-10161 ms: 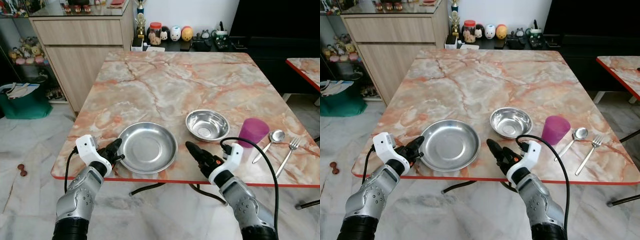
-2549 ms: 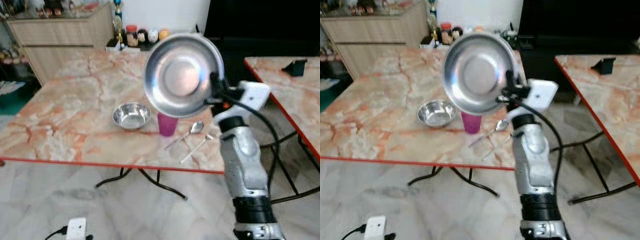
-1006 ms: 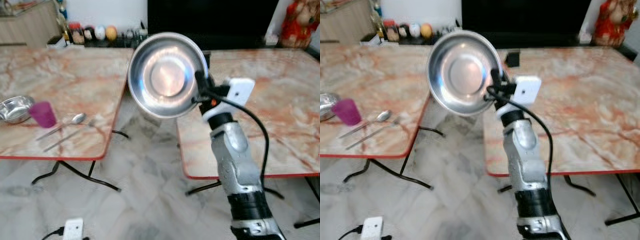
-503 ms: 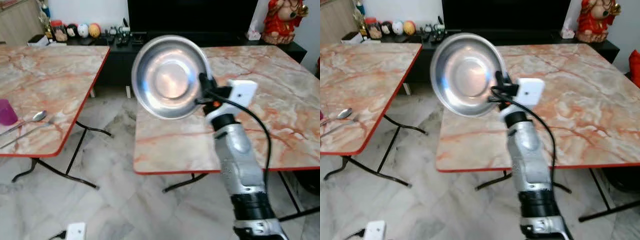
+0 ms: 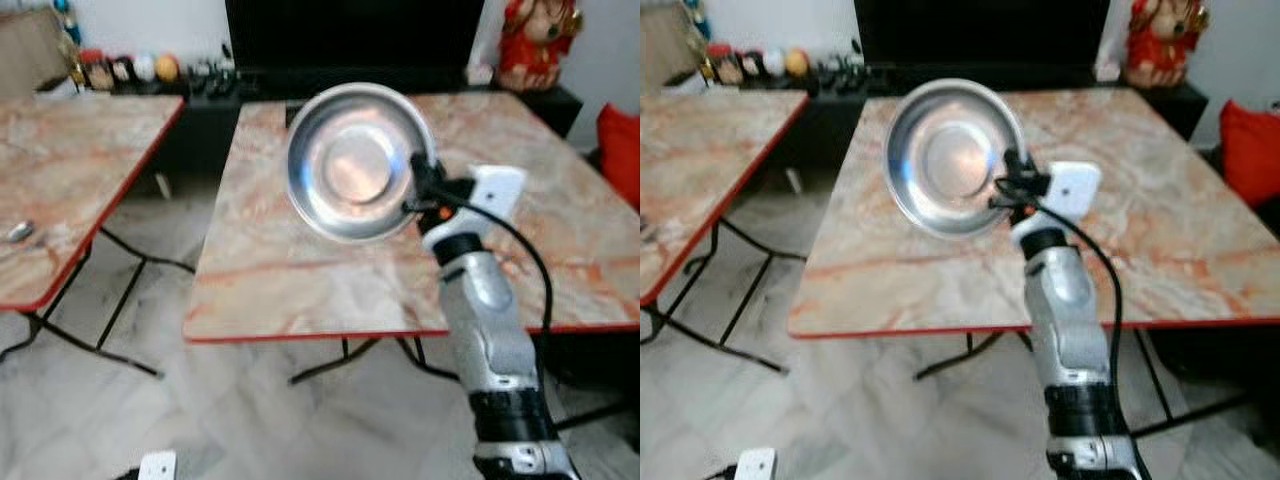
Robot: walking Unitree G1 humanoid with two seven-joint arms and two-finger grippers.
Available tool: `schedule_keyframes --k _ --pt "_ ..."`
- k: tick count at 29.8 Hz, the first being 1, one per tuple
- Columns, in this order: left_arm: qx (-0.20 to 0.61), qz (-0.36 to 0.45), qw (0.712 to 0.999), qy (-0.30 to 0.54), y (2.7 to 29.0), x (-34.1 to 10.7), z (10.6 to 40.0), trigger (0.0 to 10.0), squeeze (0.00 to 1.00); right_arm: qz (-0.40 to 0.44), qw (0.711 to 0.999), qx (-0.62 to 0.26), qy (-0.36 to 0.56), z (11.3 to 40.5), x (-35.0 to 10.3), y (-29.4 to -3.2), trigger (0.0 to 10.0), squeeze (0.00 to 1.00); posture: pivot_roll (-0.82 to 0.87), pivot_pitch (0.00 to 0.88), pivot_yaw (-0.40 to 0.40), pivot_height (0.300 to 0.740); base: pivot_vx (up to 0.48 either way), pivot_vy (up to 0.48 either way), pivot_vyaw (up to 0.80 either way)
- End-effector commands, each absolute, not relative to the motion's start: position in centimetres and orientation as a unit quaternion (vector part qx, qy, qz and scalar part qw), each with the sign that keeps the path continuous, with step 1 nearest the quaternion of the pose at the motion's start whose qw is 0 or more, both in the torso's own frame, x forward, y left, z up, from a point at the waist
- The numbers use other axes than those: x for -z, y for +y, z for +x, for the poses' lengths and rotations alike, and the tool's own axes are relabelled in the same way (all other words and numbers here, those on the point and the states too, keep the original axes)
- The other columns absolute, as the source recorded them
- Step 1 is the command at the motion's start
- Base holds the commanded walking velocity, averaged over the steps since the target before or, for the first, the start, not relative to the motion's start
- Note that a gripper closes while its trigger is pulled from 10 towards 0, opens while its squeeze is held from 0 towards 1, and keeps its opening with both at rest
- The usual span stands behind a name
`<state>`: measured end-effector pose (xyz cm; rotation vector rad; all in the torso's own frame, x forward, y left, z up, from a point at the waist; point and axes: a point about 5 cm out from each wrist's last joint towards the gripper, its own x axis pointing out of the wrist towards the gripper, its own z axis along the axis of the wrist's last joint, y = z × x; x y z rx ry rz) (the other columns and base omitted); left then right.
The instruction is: Setting the table
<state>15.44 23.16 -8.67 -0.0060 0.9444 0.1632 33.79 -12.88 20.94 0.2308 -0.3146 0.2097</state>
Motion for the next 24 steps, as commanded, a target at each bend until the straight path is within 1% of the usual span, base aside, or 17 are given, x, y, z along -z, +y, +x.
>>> schedule_keyframes --k 1,14,17,18,19,20,22,23,24 --pt "-0.088 -0.007 0.882 0.463 23.7 8.8 14.9 10.0 0.0 0.115 0.97 -0.123 -0.174 33.7 -22.0 -11.8 10.0 0.0 -0.09 0.0 0.015 0.732 0.0 0.0 0.0" --pt "-0.09 -0.021 0.878 0.469 24.0 8.9 14.5 10.0 0.0 0.12 0.972 -0.106 -0.173 33.8 -21.9 -12.4 10.0 0.0 -0.09 0.0 0.019 0.732 0.0 0.0 0.0" --pt "-0.089 -0.02 0.878 0.471 24.0 8.9 14.4 10.0 0.0 0.122 0.973 -0.094 -0.172 33.9 -21.9 -12.7 10.0 0.0 -0.09 0.0 0.019 0.732 0.262 0.0 0.0" --pt "-0.076 -0.021 0.893 0.444 23.1 8.5 15.9 10.0 0.0 0.122 0.974 -0.087 -0.169 33.9 -21.8 -12.9 10.0 0.0 -0.1 0.0 0.02 0.732 0.277 0.0 0.0" --pt "-0.059 -0.022 0.912 0.406 21.8 7.8 17.8 10.0 0.0 0.123 0.975 -0.079 -0.166 34.0 -21.7 -13.0 10.0 0.0 -0.1 0.0 0.02 0.732 0.304 0.0 -0.78" --pt "-0.055 -0.022 0.916 0.396 21.5 7.6 18.2 10.0 0.0 0.124 0.975 -0.078 -0.165 34.0 -21.7 -13.0 10.0 0.0 -0.1 0.0 0.02 0.732 0.304 0.0 -0.78" --pt "-0.057 -0.023 0.914 0.401 21.6 7.7 18.0 10.0 0.0 0.123 0.976 -0.075 -0.164 34.1 -21.7 -13.1 10.0 0.0 -0.09 0.0 0.02 0.732 0.307 0.0 -0.78" --pt "-0.062 -0.024 0.908 0.413 21.9 8.0 17.4 10.0 0.0 0.123 0.976 -0.075 -0.164 34.1 -21.7 -13.1 10.0 0.0 -0.09 0.0 0.02 0.732 0.311 0.0 -0.78" --pt "-0.066 -0.025 0.902 0.425 22.2 8.2 16.8 10.0 0.0 0.118 0.976 -0.076 -0.168 34.0 -21.7 -13.1 10.0 0.0 -0.09 0.0 0.02 0.732 0.315 0.0 0.0"
